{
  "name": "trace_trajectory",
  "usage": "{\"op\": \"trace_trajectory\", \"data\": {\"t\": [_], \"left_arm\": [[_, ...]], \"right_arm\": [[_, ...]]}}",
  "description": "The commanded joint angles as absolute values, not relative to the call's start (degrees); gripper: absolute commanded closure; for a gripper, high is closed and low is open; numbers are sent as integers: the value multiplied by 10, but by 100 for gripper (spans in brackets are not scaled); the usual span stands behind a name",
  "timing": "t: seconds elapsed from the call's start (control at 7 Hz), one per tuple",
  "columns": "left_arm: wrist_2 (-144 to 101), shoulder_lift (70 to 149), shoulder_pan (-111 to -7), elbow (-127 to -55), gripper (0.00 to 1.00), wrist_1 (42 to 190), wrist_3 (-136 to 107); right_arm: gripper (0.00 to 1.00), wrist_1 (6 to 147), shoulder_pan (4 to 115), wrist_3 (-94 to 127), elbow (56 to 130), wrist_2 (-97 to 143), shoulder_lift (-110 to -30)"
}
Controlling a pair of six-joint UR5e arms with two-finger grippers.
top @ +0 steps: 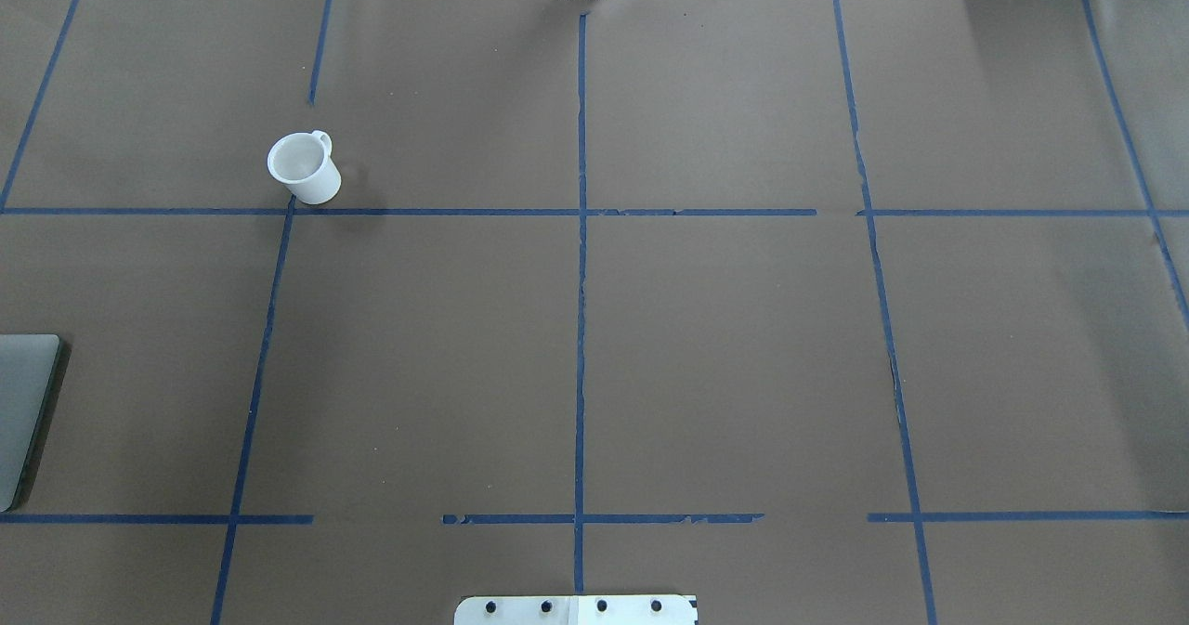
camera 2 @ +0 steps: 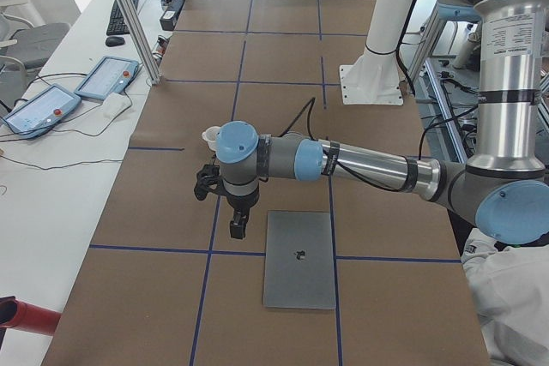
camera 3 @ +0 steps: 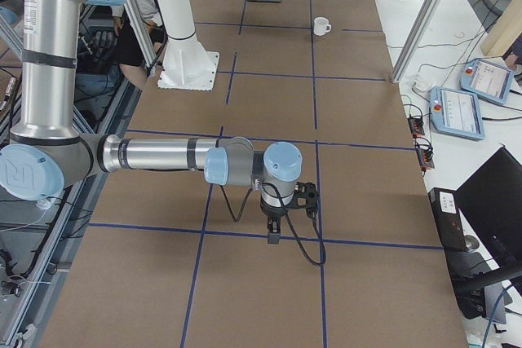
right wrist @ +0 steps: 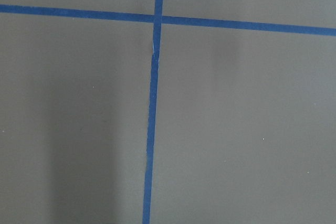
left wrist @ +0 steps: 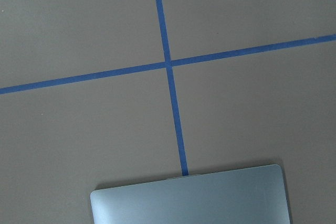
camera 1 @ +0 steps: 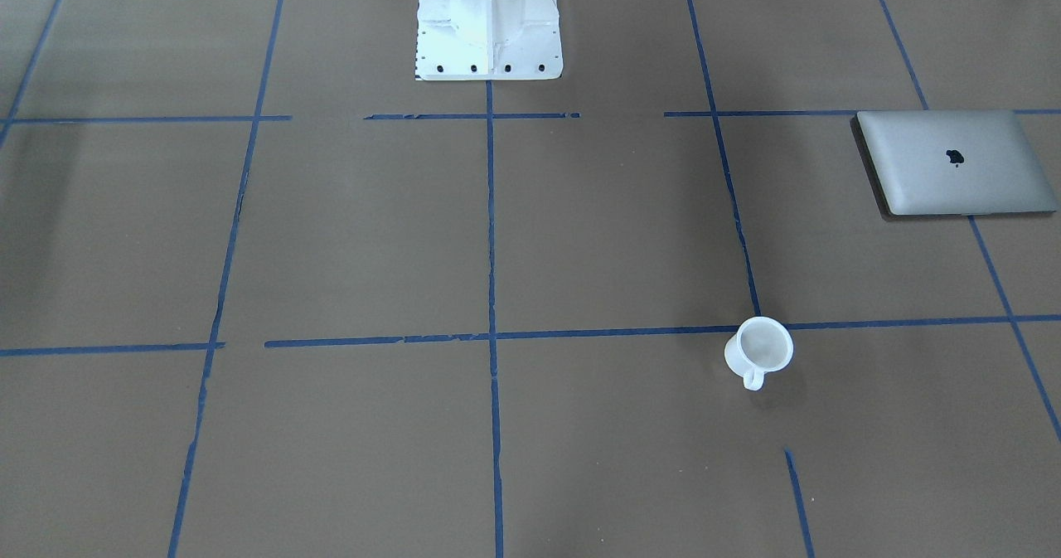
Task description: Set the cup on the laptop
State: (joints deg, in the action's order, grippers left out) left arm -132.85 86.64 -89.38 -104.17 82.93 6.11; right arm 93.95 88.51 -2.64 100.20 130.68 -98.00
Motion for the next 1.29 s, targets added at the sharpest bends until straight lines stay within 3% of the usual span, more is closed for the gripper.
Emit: {"op": "trace_trajectory", "data": {"t": [0.0, 0.29, 0.43, 0.71, 1.14], "left_arm": [[-1329, 867, -894, -1044, 0, 826, 55], [-1304, 880, -883, -1057, 0, 823, 55], [-1248, 903, -858, -1024, 0, 804, 53], [-1247, 991, -851, -1005, 0, 740, 17], [-1294, 1086, -700, -984, 0, 806, -185]], "right_arm": [[0, 940, 885, -26, 1002, 1307, -979], [0, 940, 885, -26, 1002, 1307, -980], [0, 940, 885, -26, 1002, 1307, -979], [0, 940, 885, -26, 1002, 1307, -980], [0, 940, 885, -26, 1002, 1307, -980]]}}
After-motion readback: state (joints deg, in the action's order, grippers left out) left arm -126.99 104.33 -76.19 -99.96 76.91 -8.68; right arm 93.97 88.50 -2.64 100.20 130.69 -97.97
